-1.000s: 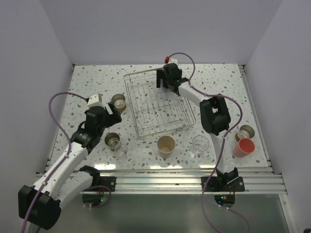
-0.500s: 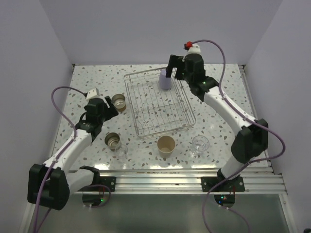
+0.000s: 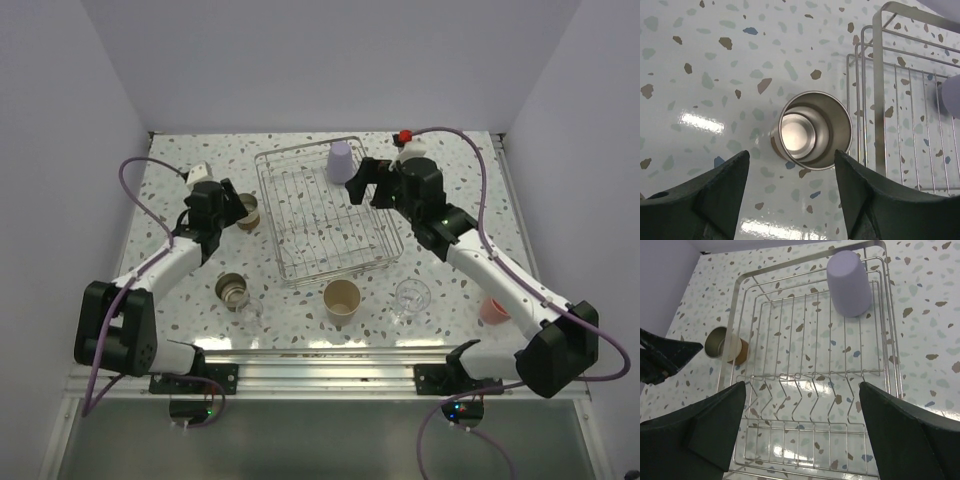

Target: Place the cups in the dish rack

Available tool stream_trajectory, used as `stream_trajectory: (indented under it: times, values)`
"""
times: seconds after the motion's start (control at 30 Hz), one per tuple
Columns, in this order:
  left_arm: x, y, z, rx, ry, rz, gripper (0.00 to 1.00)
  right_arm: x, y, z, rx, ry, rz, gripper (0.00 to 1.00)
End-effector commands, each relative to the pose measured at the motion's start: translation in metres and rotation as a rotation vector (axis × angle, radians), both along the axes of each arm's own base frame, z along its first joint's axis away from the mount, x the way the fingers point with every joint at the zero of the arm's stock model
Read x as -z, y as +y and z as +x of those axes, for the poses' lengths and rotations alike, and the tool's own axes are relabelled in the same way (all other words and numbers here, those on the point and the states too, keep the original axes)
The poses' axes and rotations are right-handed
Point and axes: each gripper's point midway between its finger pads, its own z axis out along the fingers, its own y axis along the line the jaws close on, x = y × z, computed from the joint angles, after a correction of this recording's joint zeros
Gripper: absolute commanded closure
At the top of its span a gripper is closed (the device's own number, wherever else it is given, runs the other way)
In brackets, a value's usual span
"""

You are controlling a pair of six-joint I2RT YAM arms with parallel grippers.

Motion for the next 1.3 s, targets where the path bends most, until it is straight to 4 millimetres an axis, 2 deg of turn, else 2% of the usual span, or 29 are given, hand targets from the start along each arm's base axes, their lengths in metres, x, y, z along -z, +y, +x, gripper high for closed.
stream_trajectory:
  times: [0.0,0.1,0.27,0.33,0.43,0.47,0.53,0.6,0.7,0.77,0.8,0.83,0.87,0.9,0.97,1.0,1.03,1.07,1.1,1.17,1.23,1.27]
  values:
    - [-0.021,0.006,0.031,-0.046,-0.077,0.007,0.3,-0.017,-0.002,-0.013,-0.014,-0.032,0.042,0.02]
    - [-0.008,0.007,0.04,-0.06,-0.044,0.026,0.35,-0.008,-0.004,-0.017,-0.018,-0.013,0.032,0.02]
    - [0.012,0.008,0.05,-0.062,0.004,0.039,0.51,0.002,-0.006,-0.021,-0.017,0.003,0.023,0.02]
    - [0.019,0.01,0.05,-0.069,0.02,0.042,0.52,0.006,-0.006,-0.021,-0.013,0.009,0.019,0.02]
    - [0.023,0.013,0.051,-0.076,0.026,0.041,0.66,0.009,-0.006,-0.021,-0.016,0.014,0.018,0.02]
    - [0.025,0.014,0.051,-0.078,0.032,0.042,0.82,0.01,-0.006,-0.022,-0.018,0.017,0.016,0.02]
    - [0.025,0.018,0.052,-0.088,0.033,0.042,0.96,0.01,-0.006,-0.022,-0.017,0.017,0.018,0.02]
    - [0.022,0.023,0.051,-0.095,0.032,0.048,1.0,0.009,-0.005,-0.022,-0.019,0.014,0.02,0.02]
    - [0.005,0.037,0.045,-0.128,0.012,0.06,1.0,0.005,0.0,-0.025,-0.046,0.013,0.034,0.02]
    - [-0.02,0.046,0.036,-0.13,-0.059,0.03,1.0,-0.004,0.007,-0.03,-0.082,-0.003,0.075,0.02]
    - [-0.03,0.036,0.033,-0.072,-0.092,-0.012,1.0,-0.01,0.012,-0.032,-0.1,-0.013,0.099,0.02]
    - [-0.055,0.031,0.026,-0.034,-0.186,-0.047,1.0,-0.015,0.016,-0.034,-0.12,-0.024,0.127,0.02]
    - [-0.067,0.027,0.022,0.002,-0.234,-0.076,1.0,-0.028,0.029,-0.041,-0.184,-0.041,0.207,0.02]
    - [-0.088,0.01,0.019,0.099,-0.309,-0.122,1.0,-0.038,0.037,-0.045,-0.223,-0.059,0.265,0.02]
    - [-0.121,-0.011,-0.003,0.222,-0.421,-0.186,1.0,-0.059,0.058,-0.056,-0.327,-0.081,0.439,0.02]
    - [-0.146,-0.019,-0.016,0.269,-0.517,-0.218,1.0,-0.065,0.066,-0.06,-0.367,-0.087,0.503,0.02]
    - [-0.158,-0.031,-0.026,0.338,-0.558,-0.247,1.0,-0.078,0.078,-0.065,-0.441,-0.093,0.625,0.02]
    - [-0.168,-0.037,-0.035,0.377,-0.597,-0.273,1.0,-0.084,0.083,-0.067,-0.468,-0.096,0.686,0.02]
    - [-0.187,-0.043,-0.049,0.416,-0.683,-0.313,1.0,-0.09,0.086,-0.068,-0.489,-0.097,0.748,0.02]
    - [-0.202,-0.057,-0.07,0.509,-0.755,-0.367,1.0,-0.108,0.091,-0.073,-0.557,-0.122,0.934,0.02]
    - [-0.218,-0.063,-0.092,0.559,-0.843,-0.441,1.0,-0.118,0.093,-0.075,-0.593,-0.14,1.04,0.02]
    - [-0.222,-0.069,-0.102,0.607,-0.867,-0.461,1.0,-0.133,0.093,-0.085,-0.643,-0.166,1.117,0.02]
